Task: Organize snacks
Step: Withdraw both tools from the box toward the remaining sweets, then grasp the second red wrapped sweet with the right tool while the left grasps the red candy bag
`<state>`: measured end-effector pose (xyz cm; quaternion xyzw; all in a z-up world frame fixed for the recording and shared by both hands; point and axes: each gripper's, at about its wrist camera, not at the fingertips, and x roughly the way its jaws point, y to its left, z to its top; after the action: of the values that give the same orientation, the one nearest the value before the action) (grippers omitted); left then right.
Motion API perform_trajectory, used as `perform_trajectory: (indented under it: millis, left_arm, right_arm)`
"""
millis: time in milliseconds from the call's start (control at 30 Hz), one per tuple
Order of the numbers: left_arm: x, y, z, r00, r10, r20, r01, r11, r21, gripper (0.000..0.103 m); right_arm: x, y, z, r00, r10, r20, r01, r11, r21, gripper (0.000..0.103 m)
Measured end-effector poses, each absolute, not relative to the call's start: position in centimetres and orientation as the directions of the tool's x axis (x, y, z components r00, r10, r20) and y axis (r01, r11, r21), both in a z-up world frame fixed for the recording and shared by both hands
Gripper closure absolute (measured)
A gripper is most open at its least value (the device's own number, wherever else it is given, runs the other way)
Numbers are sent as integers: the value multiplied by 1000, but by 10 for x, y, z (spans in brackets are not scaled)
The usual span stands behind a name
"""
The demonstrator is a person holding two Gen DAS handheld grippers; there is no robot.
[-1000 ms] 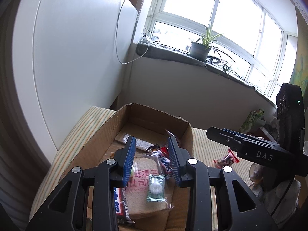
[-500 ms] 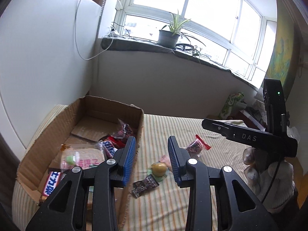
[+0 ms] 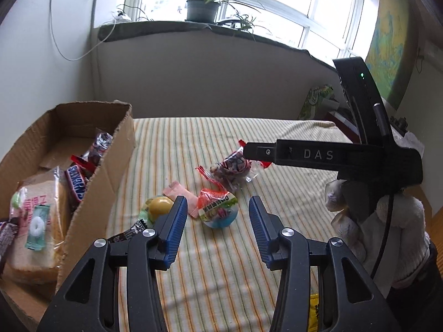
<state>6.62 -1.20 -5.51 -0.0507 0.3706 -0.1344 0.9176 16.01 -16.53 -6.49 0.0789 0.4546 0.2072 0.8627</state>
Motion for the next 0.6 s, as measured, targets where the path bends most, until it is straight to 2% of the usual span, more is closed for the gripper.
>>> perform_trajectory:
  millis: [600]
  left_arm:
    - [95, -20, -81, 624, -290, -726, 174, 957, -232, 58]
  right_arm:
    - [177, -137, -87, 434, 459, -775, -296, 885, 358, 31]
